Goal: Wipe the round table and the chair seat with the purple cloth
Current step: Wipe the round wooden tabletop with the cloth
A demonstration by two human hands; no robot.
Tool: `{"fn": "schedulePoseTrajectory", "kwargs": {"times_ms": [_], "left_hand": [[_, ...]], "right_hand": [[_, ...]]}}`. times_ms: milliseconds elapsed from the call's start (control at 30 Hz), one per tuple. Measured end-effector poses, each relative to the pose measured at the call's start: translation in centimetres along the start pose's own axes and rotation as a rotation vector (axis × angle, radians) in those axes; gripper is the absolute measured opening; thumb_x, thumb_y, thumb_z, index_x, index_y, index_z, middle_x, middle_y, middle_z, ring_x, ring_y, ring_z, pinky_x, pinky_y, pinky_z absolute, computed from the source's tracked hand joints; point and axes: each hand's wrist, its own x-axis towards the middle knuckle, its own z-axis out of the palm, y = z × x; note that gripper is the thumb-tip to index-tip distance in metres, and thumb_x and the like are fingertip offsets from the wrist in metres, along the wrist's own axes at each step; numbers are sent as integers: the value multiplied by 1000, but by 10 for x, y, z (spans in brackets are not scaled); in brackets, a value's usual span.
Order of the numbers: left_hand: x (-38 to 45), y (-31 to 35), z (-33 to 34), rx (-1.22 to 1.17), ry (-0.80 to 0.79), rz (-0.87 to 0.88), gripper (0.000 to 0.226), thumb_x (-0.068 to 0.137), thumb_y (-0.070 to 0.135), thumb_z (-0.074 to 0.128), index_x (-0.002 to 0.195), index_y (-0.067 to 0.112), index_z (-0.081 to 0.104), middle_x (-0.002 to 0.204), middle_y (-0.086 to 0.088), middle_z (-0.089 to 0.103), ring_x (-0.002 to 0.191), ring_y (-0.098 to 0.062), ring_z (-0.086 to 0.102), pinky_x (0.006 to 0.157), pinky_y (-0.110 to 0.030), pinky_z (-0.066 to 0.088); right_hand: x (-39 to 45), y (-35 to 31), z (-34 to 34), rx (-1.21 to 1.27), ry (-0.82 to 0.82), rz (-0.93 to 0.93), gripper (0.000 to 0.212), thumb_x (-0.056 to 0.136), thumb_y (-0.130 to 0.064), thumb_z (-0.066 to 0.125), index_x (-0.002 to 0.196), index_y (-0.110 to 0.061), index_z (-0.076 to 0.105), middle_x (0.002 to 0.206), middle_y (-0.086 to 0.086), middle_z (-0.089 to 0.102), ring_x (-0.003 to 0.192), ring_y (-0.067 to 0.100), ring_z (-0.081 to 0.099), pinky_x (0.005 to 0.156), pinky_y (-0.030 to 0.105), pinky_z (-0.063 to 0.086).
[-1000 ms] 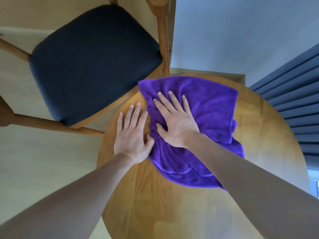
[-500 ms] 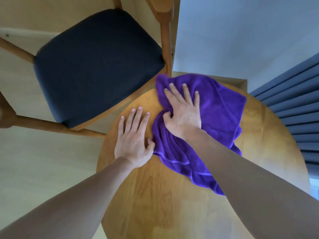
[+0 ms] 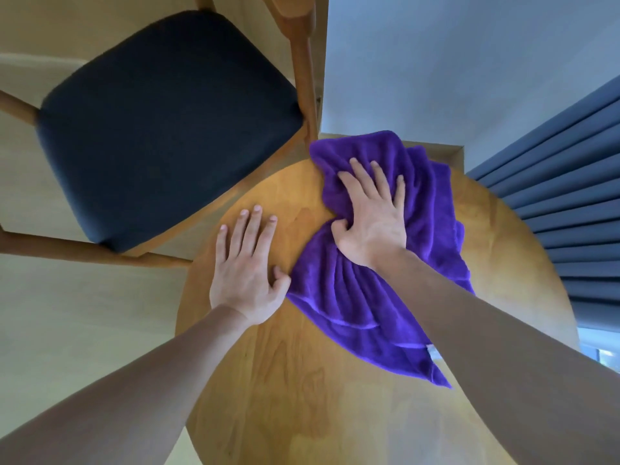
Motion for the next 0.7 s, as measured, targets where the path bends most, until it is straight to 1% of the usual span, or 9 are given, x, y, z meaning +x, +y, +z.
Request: {"fn": "schedulePoseTrajectory", "kwargs": {"times_ms": [100,200,267,333,400,433,500,600,700], "left_hand": [[0,0,1,-3,-4,3,85,82,42,41,162,20,22,172,-6,12,159,-23,4,127,-54,12],[-1,-2,1,12,-11,11,83,83,45,37,161,20,23,172,-8,13,159,-24,5,127,-55,13],[0,-3,-1,23,-13,25,80,84,46,36,158,17,27,171,-10,17,159,-26,8,127,-55,14],[-1,-2,0,13,0,29,76,85,43,39,155,14,32,169,-11,23,158,-27,11,127,-55,15],[-1,-2,0,-21,18,21,76,85,40,41,156,15,31,170,-9,21,159,-25,11,127,-54,13],[-1,-2,0,-34,24,18,77,85,40,40,158,17,28,171,-8,18,159,-24,9,128,-53,12],[0,-1,0,-37,28,10,79,86,39,39,161,20,23,172,-5,14,159,-22,7,128,-52,10],[1,-1,0,-20,26,12,78,87,40,38,161,21,22,172,-5,14,159,-23,8,128,-53,13],[0,-1,0,-17,25,14,77,88,41,38,161,21,25,172,-6,16,159,-24,9,127,-54,15]], "right_hand": [[17,-31,6,-64,-41,-15,86,79,-43,46,160,-31,21,172,-4,8,158,29,-2,123,61,-7],[10,-57,15,-101,-116,-157,85,83,-42,41,163,-29,16,172,-5,4,158,28,-5,124,59,-6],[-6,-62,17,-83,-171,-276,84,84,-40,39,163,-28,16,172,-7,2,158,25,-8,125,56,-7],[-23,-52,18,-42,-213,-368,84,81,-38,37,163,-26,19,172,-8,4,158,21,-8,126,52,-6],[-34,-31,14,-72,-196,-417,86,79,-39,39,162,-25,23,172,-7,6,158,21,-5,126,52,-5],[-36,-19,12,-116,-167,-403,86,78,-42,40,162,-26,25,172,-5,8,158,23,-3,126,54,-5],[-31,-2,7,-190,-113,-287,87,78,-50,41,161,-30,25,172,-2,7,158,28,-4,123,60,-8],[-7,-10,6,-195,-95,-108,85,82,-60,36,161,-37,16,172,3,1,157,35,-9,118,68,-12],[14,-38,15,-175,-103,-101,82,87,-62,28,162,-37,9,172,1,-4,156,37,-10,117,69,-13]]}}
